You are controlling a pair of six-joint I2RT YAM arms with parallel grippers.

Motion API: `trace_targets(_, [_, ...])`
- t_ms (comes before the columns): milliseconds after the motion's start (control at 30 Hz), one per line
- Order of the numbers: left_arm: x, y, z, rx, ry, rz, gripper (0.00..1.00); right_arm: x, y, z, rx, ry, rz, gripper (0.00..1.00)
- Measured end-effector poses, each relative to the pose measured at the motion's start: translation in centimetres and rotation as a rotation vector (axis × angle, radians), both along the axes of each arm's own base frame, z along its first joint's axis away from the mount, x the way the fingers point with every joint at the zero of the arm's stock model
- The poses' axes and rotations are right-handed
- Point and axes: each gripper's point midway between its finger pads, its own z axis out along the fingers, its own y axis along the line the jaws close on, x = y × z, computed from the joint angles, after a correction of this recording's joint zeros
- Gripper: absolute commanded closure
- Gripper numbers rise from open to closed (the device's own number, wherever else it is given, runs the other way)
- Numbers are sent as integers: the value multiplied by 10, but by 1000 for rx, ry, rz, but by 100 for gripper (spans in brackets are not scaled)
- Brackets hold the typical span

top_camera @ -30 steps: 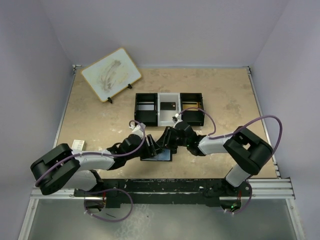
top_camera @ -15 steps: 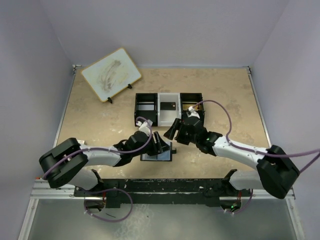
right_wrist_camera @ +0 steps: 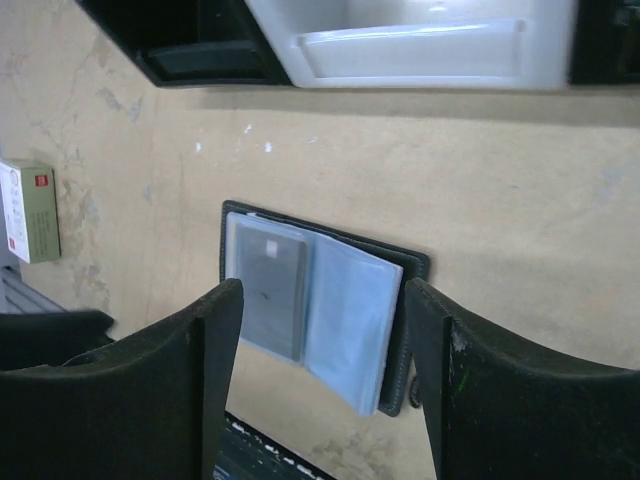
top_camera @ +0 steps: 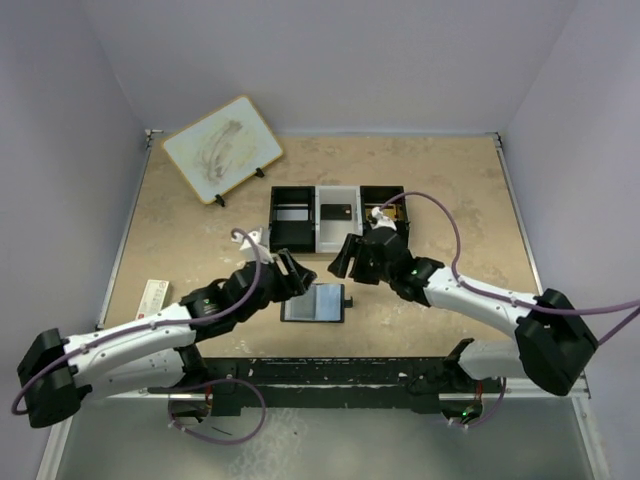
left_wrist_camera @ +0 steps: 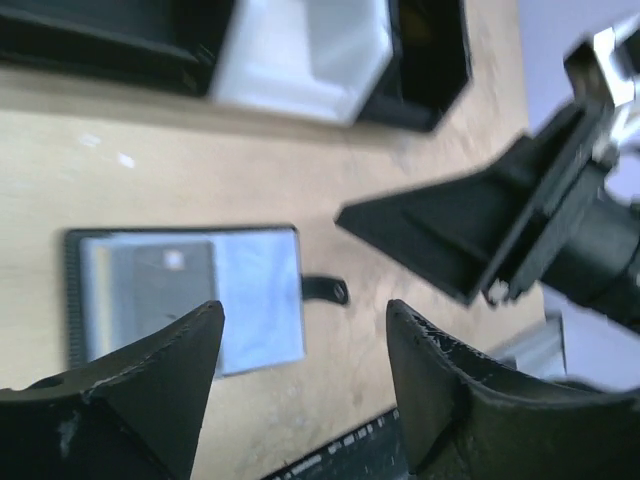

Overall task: Take the credit cards out of the card holder
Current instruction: Remove the credit card from the card holder.

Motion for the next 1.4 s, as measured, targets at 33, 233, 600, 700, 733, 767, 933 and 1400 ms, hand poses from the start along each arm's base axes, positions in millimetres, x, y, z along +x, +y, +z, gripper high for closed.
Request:
trace_targets(33, [5, 12, 9, 13, -18, 56, 33, 1, 5, 1, -6, -2, 15, 28])
trace_targets(233, [18, 86, 3, 217, -14, 363, 31, -2, 57, 9, -71, -30, 112, 24])
trace_targets(600, [6, 145, -5, 289, 5, 544, 31, -10, 87, -46, -312, 61, 154, 24])
trace_targets(700, [4, 149, 0, 261, -4, 555, 31, -14, 85, -57, -349, 82, 165, 24])
trace_targets(733, [4, 150, 2, 251, -6, 559, 31, -14, 86, -59, -356, 85, 170, 24])
trace_targets(767, [4, 150, 3, 246, -7, 561, 31, -15, 87, -61, -362, 87, 174, 24])
trace_targets(933, [3, 152, 2, 252, -6, 562, 31, -16, 97, -62, -374, 92, 188, 25])
trace_targets(1400, [2, 151, -3, 275, 8, 552, 31, -16, 100, -71, -409, 90, 180, 37])
